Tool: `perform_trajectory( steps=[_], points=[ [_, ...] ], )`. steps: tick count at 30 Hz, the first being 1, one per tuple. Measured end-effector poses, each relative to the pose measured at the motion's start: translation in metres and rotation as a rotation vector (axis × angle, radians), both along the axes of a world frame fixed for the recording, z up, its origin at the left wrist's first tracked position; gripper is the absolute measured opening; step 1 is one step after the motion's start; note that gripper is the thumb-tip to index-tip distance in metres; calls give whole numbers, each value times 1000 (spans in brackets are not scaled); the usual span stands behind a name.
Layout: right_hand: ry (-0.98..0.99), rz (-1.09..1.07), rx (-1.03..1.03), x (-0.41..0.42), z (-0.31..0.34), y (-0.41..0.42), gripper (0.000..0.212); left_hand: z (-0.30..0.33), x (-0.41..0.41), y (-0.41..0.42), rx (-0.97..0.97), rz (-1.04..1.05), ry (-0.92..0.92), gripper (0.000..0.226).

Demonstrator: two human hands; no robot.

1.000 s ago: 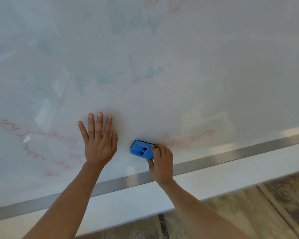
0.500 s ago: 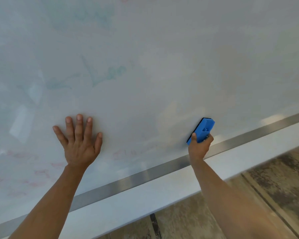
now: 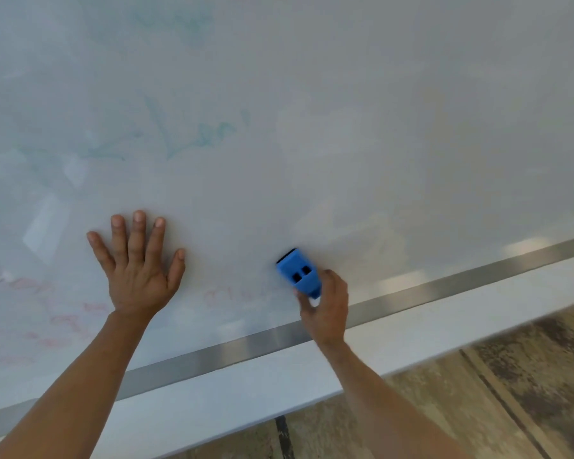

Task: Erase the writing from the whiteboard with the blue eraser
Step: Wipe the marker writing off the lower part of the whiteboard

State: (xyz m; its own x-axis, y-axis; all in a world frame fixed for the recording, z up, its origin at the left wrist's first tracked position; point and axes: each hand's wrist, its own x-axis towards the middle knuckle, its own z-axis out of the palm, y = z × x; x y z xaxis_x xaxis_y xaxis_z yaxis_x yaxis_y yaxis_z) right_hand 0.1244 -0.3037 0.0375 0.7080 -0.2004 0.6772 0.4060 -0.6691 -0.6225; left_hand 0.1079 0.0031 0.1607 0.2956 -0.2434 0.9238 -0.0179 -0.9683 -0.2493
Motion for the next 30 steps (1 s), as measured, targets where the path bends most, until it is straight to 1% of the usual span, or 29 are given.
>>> perform_trajectory(
  steps=[1, 4, 5, 6, 8, 9, 10, 13, 15, 16, 18, 20, 21, 22, 25, 27, 30],
  points=[
    [14, -40, 119, 5, 5, -11, 64, 0, -1, -1, -5, 2, 3, 69],
    [94, -198, 588, 29, 31, -38, 64, 0, -3, -3, -18, -8, 7, 67],
    [122, -236, 709, 35, 41, -42, 65, 0, -2, -4, -22, -12, 9, 67],
    [123, -262, 774, 38, 51, -42, 65, 0, -2, -4, -22, -11, 10, 66],
    [64, -257, 773, 37, 67, -28, 66, 0, -1, -4, -18, -3, 7, 66],
    [14, -224, 709, 32, 72, -14, 66, 0, -1, -4, -19, -4, 4, 66],
    [-43, -168, 600, 25, 74, 1, 66, -1, 0, -4, -21, -8, 0, 66],
    [-167, 71, 165, 7, 70, 43, 65, -3, 2, -3, -30, -8, -15, 66],
    [-264, 130, -142, 4, 67, 57, 61, -3, 2, -2, -35, -12, -15, 66],
    [-312, 136, -257, 5, 66, 59, 61, -3, 2, -2, -38, -19, -13, 66],
    [-380, 139, -390, 9, 66, 51, 60, -2, 1, -3, -46, -26, -4, 65],
    [-389, 82, -410, 16, 65, 31, 55, -2, -1, -3, -52, -24, 9, 66],
    [-354, 20, -339, 21, 63, 17, 54, -2, -1, -3, -49, -19, 14, 66],
    [-298, -53, -210, 26, 61, 3, 54, -2, -1, -3, -43, -13, 16, 67],
    [-70, -217, 308, 39, 55, -35, 65, -1, -2, -3, -39, -10, 25, 67],
    [124, -268, 574, 46, 47, -56, 69, -1, -2, -4, -47, -11, 24, 66],
    [387, -291, 918, 51, 24, -79, 67, -2, -1, -5, -52, -18, 26, 66]
  ],
)
